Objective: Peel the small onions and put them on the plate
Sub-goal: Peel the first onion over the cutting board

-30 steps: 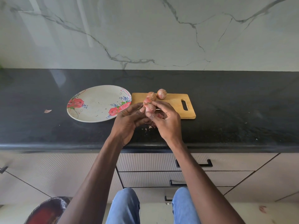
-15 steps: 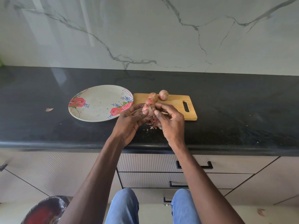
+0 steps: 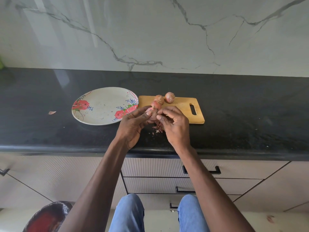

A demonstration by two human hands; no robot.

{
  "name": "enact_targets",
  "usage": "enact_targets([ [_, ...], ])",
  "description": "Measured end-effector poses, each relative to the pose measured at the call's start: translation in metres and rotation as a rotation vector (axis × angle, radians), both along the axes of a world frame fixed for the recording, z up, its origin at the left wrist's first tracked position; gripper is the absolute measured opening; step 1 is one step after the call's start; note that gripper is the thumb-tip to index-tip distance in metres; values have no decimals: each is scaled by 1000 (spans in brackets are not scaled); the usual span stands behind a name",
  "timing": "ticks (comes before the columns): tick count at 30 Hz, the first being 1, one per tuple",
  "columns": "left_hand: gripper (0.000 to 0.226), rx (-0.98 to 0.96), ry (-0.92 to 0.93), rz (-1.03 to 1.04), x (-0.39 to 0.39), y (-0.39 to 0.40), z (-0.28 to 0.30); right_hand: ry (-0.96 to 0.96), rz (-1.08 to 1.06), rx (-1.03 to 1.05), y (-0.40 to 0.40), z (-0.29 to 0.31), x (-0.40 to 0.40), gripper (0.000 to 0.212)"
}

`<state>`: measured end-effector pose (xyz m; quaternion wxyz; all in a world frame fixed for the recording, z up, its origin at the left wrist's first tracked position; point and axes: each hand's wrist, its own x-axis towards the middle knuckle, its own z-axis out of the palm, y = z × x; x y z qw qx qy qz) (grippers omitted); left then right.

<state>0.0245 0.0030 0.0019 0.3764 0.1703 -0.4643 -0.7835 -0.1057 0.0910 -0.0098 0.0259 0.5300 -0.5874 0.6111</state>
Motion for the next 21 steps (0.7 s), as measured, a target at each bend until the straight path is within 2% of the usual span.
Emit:
enact_targets([
  [3, 32, -1, -20, 7, 0, -1, -1, 59, 50, 62, -1, 1, -9, 15],
  [7, 31, 3, -32, 25, -2, 0, -1, 19, 143, 129, 0, 2, -18, 30],
  [13, 23, 5, -37, 79, -4, -1, -2, 98, 155, 144, -4, 15, -22, 15],
  [17, 29, 3, -40, 105, -5, 0, -2, 221, 164, 175, -5, 19, -24, 11],
  [19, 27, 9, -27, 98, -6, 0, -1, 115, 169, 188, -5, 19, -24, 12],
  [21, 25, 33, -10, 85, -6, 1, 0, -111, 171, 198, -4, 17, -24, 19],
])
